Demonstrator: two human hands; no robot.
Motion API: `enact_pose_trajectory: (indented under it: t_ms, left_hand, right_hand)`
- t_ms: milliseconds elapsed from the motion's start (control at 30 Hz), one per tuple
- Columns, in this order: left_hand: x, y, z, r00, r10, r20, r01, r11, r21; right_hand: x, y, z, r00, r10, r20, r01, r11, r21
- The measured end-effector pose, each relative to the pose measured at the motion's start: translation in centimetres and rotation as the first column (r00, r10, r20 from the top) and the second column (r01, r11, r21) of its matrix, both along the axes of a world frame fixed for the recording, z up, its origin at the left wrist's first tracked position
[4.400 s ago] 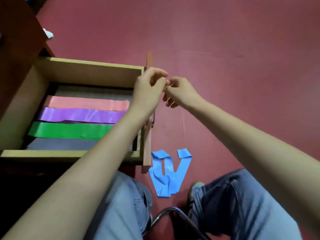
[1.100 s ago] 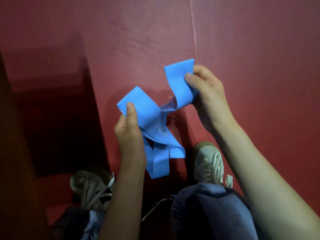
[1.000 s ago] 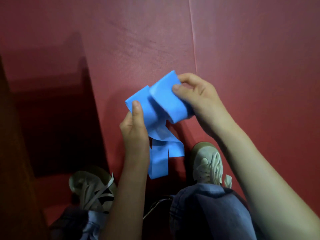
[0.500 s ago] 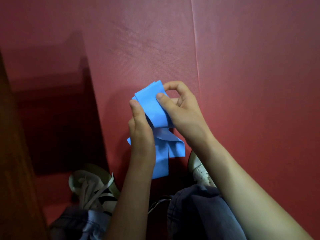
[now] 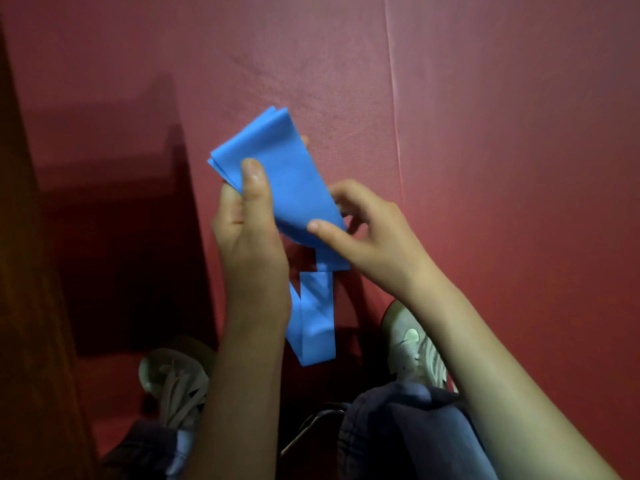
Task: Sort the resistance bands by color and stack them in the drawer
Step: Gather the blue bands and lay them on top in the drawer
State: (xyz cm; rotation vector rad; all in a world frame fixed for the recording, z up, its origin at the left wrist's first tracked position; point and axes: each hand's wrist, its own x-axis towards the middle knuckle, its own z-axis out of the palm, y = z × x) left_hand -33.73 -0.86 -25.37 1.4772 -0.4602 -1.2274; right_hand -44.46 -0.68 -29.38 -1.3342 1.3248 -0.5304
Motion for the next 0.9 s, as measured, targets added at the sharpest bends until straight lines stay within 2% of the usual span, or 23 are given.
enact_pose_trajectory:
  t_ms: [33, 67, 133, 333, 400, 467, 533, 633, 700, 800, 900]
  left_hand:
    - [0.1, -0.4, 0.6, 1.000, -0.008, -0.006, 0.008, 0.999, -0.041]
    - [0.1, -0.6, 1.0, 0.999, -0.029, -0.015, 0.027, 0.997, -0.074]
    - [0.0, -0.9, 1.5, 0.996, -0.087, -0.033, 0.083, 0.990, -0.114]
    - [-0.6, -0.7, 1.7, 0.981, -0.174, -0.086, 0.167, 0.982, -0.084]
    - [-0.8, -0.7, 2.0, 0.978, -0.163, -0.131, 0.151, 0.983, -0.103]
    - [-0.8, -0.8, 2.3, 0.979, -0.136, -0.154, 0.119, 0.986, -0.114]
    - [-0.7, -0.9, 2.4, 0.978, -0.134, -0.157, 0.116, 0.986, -0.116]
    - [-0.7, -0.9, 2.2, 0.969, -0.185, -0.164, 0.169, 0.979, -0.111]
    - [-0.8, -0.9, 2.1, 0.963, -0.213, -0.166, 0.199, 0.975, -0.100]
    - [-0.5, -1.0, 1.9, 0.963, -0.228, -0.143, 0.215, 0.972, -0.097]
    - [0.2, -1.4, 1.7, 0.969, -0.229, -0.096, 0.219, 0.970, -0.106]
  right_hand:
    - [-0.5, 0.0, -0.2, 0.995, 0.058, -0.081, -0.061, 0.997, -0.037]
    - [-0.9, 0.3, -0.4, 0.993, 0.063, -0.099, -0.067, 0.997, -0.030]
    - [-1.7, 0.6, -0.3, 1.000, 0.010, -0.029, -0.010, 1.000, 0.020]
    - [-2.1, 0.6, -0.1, 0.985, -0.097, 0.142, 0.062, 0.970, 0.235]
    - [-1.9, 0.6, 0.0, 0.966, -0.108, 0.236, 0.025, 0.943, 0.332]
    - [-1.8, 1.0, -0.3, 0.963, -0.052, 0.263, -0.051, 0.928, 0.370]
    - [-1.7, 1.5, -1.2, 0.977, -0.035, 0.209, -0.047, 0.926, 0.373]
    - [-1.5, 2.0, -3.6, 0.998, -0.015, -0.067, 0.030, 0.973, 0.228]
    - [-1.5, 2.1, -4.8, 0.977, -0.090, -0.191, 0.120, 0.981, 0.154]
    - [-1.6, 2.3, -5.3, 0.947, -0.268, -0.178, 0.288, 0.952, 0.101]
    - [-1.7, 2.9, -4.7, 0.939, -0.295, -0.177, 0.304, 0.952, 0.030]
